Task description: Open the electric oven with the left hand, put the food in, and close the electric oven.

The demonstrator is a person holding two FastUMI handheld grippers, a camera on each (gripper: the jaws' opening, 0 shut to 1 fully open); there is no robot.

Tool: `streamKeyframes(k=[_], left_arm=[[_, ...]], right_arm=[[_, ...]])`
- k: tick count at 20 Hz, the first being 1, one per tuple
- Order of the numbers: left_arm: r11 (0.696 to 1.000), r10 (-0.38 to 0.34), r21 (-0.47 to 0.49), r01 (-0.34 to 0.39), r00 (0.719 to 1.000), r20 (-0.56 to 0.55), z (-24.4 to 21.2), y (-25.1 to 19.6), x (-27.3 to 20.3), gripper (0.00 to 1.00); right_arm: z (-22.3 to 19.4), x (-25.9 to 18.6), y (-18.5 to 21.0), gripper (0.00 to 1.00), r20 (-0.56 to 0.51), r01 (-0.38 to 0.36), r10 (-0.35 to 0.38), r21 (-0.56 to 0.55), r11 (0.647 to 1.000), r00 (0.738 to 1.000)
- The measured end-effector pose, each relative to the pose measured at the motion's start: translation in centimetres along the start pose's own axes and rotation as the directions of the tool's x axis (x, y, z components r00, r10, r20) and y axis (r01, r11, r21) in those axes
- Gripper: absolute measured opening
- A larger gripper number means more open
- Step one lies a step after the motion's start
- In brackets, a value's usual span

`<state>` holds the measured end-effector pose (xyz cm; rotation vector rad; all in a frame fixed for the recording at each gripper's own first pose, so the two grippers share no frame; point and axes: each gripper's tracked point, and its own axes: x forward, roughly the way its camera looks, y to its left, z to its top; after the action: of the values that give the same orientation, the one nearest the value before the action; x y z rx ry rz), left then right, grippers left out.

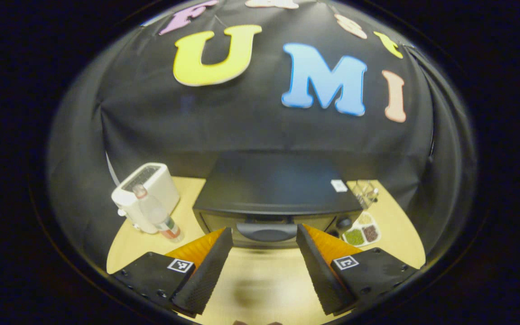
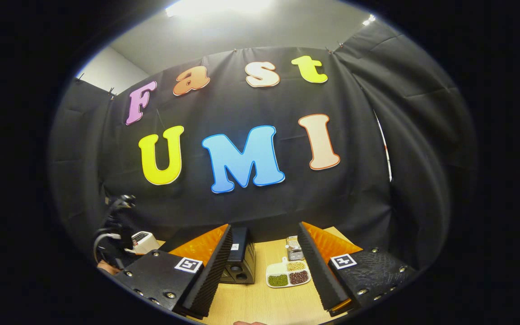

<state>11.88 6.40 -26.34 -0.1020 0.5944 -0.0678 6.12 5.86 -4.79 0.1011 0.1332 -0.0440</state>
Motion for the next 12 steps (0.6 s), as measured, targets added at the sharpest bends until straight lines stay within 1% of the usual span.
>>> streamKeyframes(k=[1,2,3,5,6,7,9,10,11,12], left_arm=[[1.000,-0.008,-0.007,0.008,0.998,0.068,2.2,-0.2,-2.0,0.96],[1.000,-0.023,-0.009,0.024,0.991,0.130,4.1,-0.4,-4.2,1.00],[0.999,-0.035,-0.012,0.037,0.983,0.178,6.1,-0.7,-6.6,1.00],[0.998,-0.052,-0.009,0.057,0.964,0.261,9.4,-1.1,-11.2,1.00],[0.998,-0.057,0.001,0.060,0.952,0.301,11.3,-1.4,-13.1,0.91],[0.998,-0.059,0.009,0.060,0.943,0.328,12.9,-1.6,-15.4,1.00],[0.998,-0.062,0.028,0.055,0.924,0.378,15.5,-2.3,-19.2,1.00],[0.998,-0.059,0.038,0.048,0.916,0.397,16.2,-2.4,-20.7,1.00],[0.998,-0.054,0.049,0.037,0.917,0.396,16.9,-2.9,-21.0,0.96],[0.998,-0.043,0.054,0.024,0.919,0.392,16.8,-2.5,-21.4,0.92]], right_arm=[[0.4,-0.2,0.3,0.88,0.007,-0.002,0.002,-0.006,1.000,1.000],[0.9,-0.3,0.5,0.88,0.013,0.004,-0.004,-0.011,1.000,1.000],[1.3,-0.6,0.5,0.88,0.015,0.017,-0.017,-0.010,1.000,1.000],[2.2,-1.2,1.7,0.88,0.017,0.007,-0.007,0.009,1.000,1.000],[2.8,-1.5,2.4,0.88,0.019,-0.004,0.004,0.012,1.000,1.000],[3.3,-1.7,3.0,0.88,0.021,-0.011,0.011,0.006,1.000,1.000],[4.3,-2.2,3.9,0.88,0.032,-0.027,0.027,-0.010,1.000,0.999],[5.1,-2.6,4.4,0.88,0.048,-0.033,0.033,-0.014,0.999,0.998],[5.8,-2.8,4.7,0.88,0.065,-0.034,0.035,-0.017,0.999,0.997],[6.1,-2.9,5.0,0.88,0.075,-0.031,0.033,-0.021,0.999,0.997]])
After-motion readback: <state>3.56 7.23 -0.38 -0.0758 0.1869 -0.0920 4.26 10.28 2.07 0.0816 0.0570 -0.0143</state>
